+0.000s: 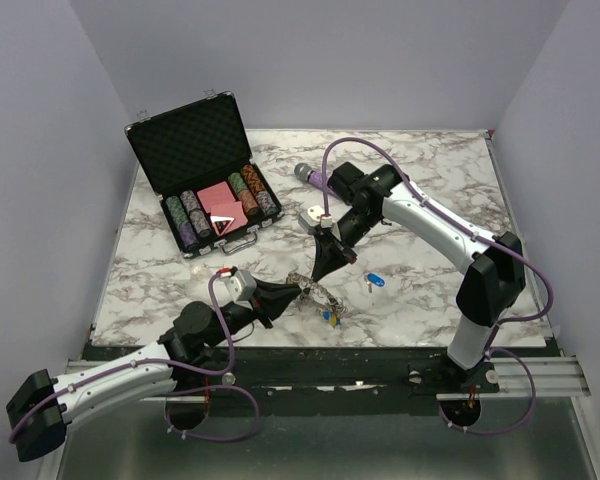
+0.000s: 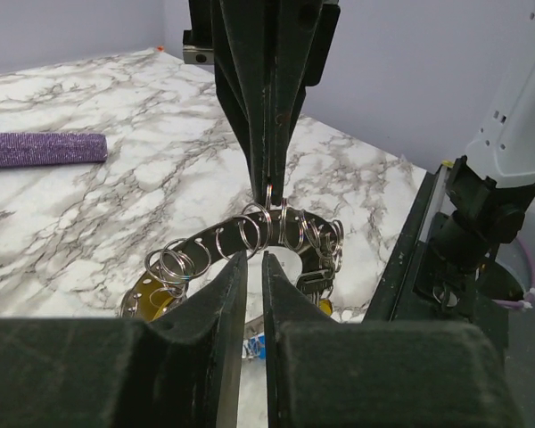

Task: Put the keys on the keyring

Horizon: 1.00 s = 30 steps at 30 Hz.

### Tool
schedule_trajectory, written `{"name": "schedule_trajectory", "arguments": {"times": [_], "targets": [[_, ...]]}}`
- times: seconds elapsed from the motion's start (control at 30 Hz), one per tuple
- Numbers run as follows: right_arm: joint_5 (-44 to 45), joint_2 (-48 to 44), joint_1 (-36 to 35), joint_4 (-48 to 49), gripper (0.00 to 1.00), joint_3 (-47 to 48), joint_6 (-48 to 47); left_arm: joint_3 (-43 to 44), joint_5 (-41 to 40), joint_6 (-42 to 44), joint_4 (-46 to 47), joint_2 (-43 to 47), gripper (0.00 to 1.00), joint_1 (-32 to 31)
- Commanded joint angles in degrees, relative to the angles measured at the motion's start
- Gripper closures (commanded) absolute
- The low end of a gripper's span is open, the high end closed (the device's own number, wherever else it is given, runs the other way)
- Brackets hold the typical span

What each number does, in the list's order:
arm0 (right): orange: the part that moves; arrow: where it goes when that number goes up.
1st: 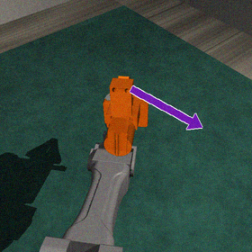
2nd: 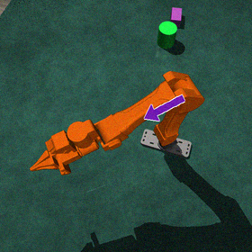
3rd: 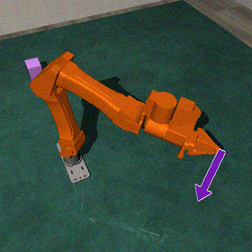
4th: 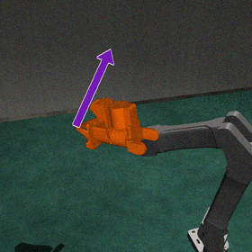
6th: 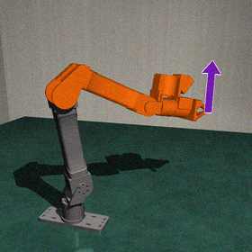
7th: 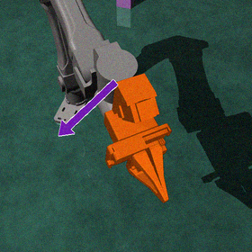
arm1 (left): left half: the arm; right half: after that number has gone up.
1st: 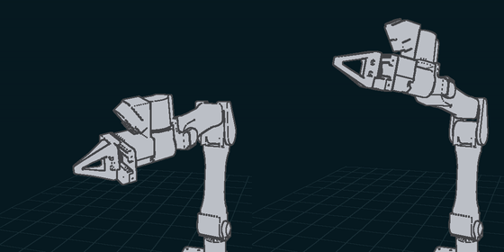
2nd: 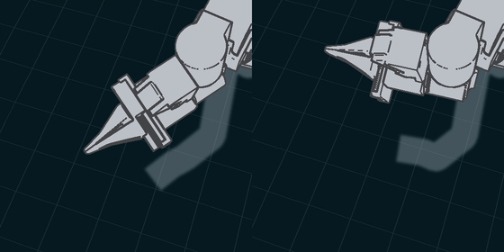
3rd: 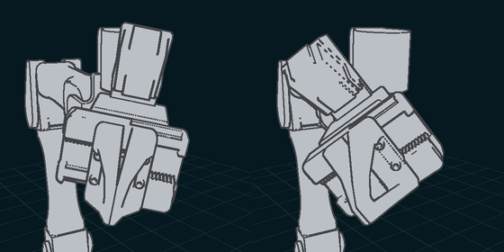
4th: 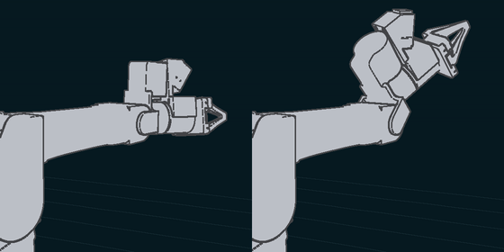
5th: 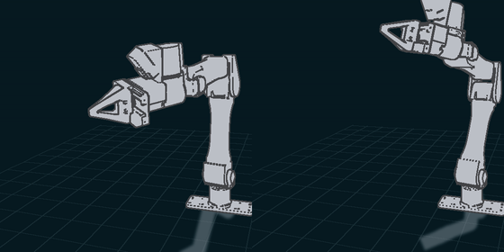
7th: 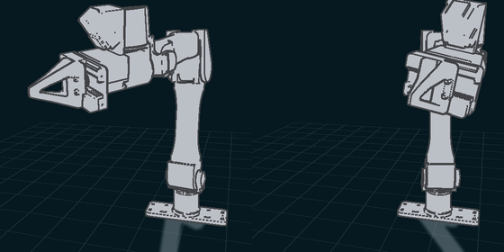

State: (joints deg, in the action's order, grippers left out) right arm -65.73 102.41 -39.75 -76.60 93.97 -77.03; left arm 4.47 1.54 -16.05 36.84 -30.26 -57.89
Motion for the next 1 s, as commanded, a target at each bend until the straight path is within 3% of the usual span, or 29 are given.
{"name": "schedule_trajectory", "arguments": {"times": [0.0,0.23,0.5,0.97], "targets": [[-3.8,-2.0,-0.2,-4.7,1.00,-0.5,-0.7,0.3,1.6,-1.1,-1.3,1.5,0.82,-0.4],[-4.1,-1.5,-0.1,-4.7,1.00,-0.4,-0.4,1.2,12.5,-5.7,1.9,-5.0,0.83,-0.4],[-4.4,-1.4,-0.2,-4.8,1.00,-0.8,-0.1,0.6,2.5,-2.5,-1.3,-8.1,0.83,-0.4],[-4.9,-0.7,-0.2,-4.7,1.00,-1.1,0.0,4.0,-4.6,6.2,10.0,-17.0,0.83,-0.4]]}}
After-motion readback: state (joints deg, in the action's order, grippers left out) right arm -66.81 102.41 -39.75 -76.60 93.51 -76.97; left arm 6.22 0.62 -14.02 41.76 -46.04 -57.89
